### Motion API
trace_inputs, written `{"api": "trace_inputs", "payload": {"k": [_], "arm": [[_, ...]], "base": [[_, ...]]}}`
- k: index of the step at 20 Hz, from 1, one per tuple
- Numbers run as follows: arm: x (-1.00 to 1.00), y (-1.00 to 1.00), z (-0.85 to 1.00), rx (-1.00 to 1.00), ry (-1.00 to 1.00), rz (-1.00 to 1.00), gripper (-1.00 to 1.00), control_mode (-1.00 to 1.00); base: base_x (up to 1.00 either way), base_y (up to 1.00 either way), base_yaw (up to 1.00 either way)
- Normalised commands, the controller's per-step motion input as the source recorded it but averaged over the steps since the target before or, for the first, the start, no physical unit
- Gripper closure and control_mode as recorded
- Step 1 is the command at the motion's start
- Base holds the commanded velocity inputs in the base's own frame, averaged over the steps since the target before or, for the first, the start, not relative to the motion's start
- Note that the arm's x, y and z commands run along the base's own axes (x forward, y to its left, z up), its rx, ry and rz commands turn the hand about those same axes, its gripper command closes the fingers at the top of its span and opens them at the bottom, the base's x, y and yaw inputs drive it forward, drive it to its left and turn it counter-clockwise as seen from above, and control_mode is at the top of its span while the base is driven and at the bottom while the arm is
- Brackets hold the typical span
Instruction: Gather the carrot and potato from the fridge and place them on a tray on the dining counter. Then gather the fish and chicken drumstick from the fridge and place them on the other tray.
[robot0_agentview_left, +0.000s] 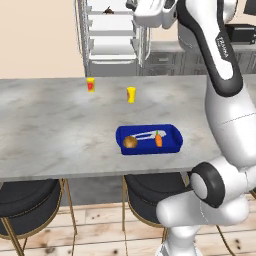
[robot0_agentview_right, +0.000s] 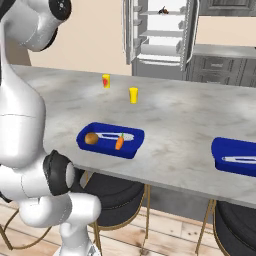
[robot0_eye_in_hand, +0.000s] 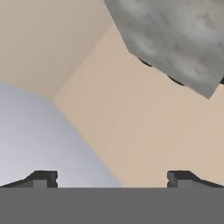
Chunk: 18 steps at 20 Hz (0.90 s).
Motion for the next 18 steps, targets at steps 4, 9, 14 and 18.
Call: {"api": "trace_inputs", "payload": {"k": [4, 9, 14, 18], "arm": [[-0.04, -0.68, -0.63, -0.62, 0.12, 0.21, -1.00, -1.00], [-0.22, -0.37, -0.69, -0.63, 0.14, 0.27, -1.00, -1.00], [-0.32, -0.12, -0.94, -0.56, 0.01, 0.16, -1.00, -1.00], [-0.79, 0.00, -1.00, -0.49, -0.09, 0.04, -1.00, -1.00]], "base": [[0.00, 0.00, 0.00], [0.00, 0.00, 0.00], [0.00, 0.00, 0.00], [0.00, 0.00, 0.00]]}}
